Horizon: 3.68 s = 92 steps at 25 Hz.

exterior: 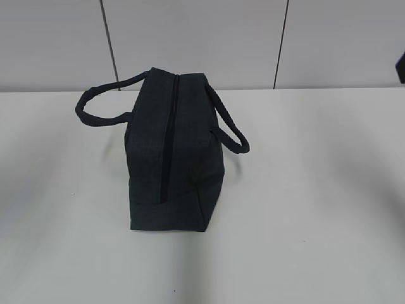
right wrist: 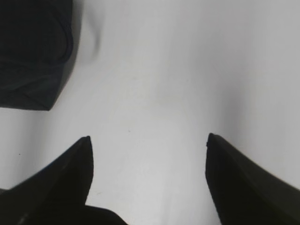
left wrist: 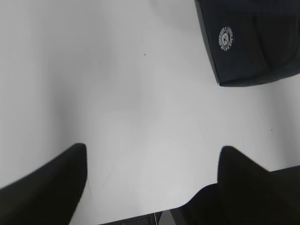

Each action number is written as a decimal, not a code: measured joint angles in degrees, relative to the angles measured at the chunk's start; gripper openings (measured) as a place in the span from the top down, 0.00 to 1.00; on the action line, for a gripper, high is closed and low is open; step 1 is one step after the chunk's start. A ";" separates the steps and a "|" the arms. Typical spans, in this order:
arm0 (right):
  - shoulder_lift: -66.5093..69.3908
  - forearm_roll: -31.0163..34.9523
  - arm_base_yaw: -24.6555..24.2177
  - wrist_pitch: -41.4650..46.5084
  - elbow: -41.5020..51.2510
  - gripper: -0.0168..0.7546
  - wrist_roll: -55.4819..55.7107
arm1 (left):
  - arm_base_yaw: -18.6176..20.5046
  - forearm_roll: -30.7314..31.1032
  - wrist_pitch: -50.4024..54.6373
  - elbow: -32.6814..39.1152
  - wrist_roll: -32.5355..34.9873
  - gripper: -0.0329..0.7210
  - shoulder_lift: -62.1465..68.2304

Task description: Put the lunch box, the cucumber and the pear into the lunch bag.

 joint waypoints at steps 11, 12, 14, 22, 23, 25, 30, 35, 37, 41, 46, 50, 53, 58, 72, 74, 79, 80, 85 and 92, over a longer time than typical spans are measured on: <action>-28.67 -0.13 0.00 2.50 18.09 0.26 5.78 | -1.84 0.11 -0.99 16.77 -2.85 0.21 -25.61; -31.39 -0.17 0.00 2.50 19.59 0.26 5.99 | -1.90 0.11 -0.95 17.78 -2.89 0.21 -28.03; -35.93 -0.17 0.00 2.63 23.26 0.26 6.12 | -1.90 0.11 -0.75 19.71 -2.95 0.21 -31.12; -53.13 -0.51 0.00 3.10 35.84 0.26 3.22 | -2.08 0.06 -0.39 29.00 -2.99 0.21 -41.65; -55.04 -0.51 0.00 3.14 36.95 0.26 2.07 | -2.08 0.06 -0.32 30.02 -2.99 0.21 -42.65; -58.19 -0.51 0.00 3.23 38.63 0.26 -0.34 | -2.08 0.11 -0.32 31.91 -2.99 0.21 -44.35; -63.08 -0.51 0.00 3.14 41.87 0.26 -2.51 | -2.08 0.74 -0.72 34.80 -2.99 0.22 -48.69; -63.45 -0.60 0.00 -0.19 45.19 0.26 -2.87 | -2.08 2.16 -4.28 35.48 -2.10 0.22 -51.39; -63.45 -0.60 0.00 -2.85 45.79 0.26 -3.35 | -2.08 2.27 -6.05 36.43 -1.89 0.23 -51.52; -63.45 -0.60 0.00 -3.91 46.69 0.26 -4.86 | -2.08 2.32 -7.56 37.29 -1.84 0.23 -51.52; -63.45 -0.60 0.00 -3.91 46.91 0.26 -5.45 | -2.08 2.32 -7.67 37.34 -1.84 0.23 -51.52; -63.45 -0.60 0.00 -3.91 46.91 0.26 -5.54 | -2.08 2.32 -7.67 37.34 -1.84 0.23 -51.52; -63.45 -0.60 0.00 -3.91 46.91 0.26 -5.57 | -2.08 2.32 -7.67 37.34 -1.84 0.23 -51.52; -63.45 -0.60 0.00 -3.91 46.91 0.26 -5.67 | -0.62 2.32 -7.67 37.34 -1.78 0.23 -51.52; -63.71 -0.60 -2.87 -3.91 46.91 0.26 -5.67 | 8.40 2.32 -7.72 37.34 -1.66 0.24 -57.15; -64.09 -0.60 -2.87 -3.91 46.91 0.26 -5.67 | 8.98 2.32 -7.72 37.34 -1.66 0.24 -59.57; -66.42 -0.60 -4.88 -4.00 46.91 0.26 -5.67 | 9.72 2.33 -7.47 37.34 -1.66 0.25 -63.30; -67.10 -0.60 -5.32 -4.00 46.91 0.26 -5.67 | 9.78 2.33 -7.53 37.34 -1.66 0.26 -63.30; -71.05 -0.60 -7.12 -4.00 46.91 0.26 -5.67 | 9.78 2.33 -7.53 37.34 -1.66 0.27 -63.37; -71.36 -0.60 -8.96 -4.00 46.91 0.26 -5.67 | 9.78 2.28 -7.53 37.34 -1.66 0.27 -63.43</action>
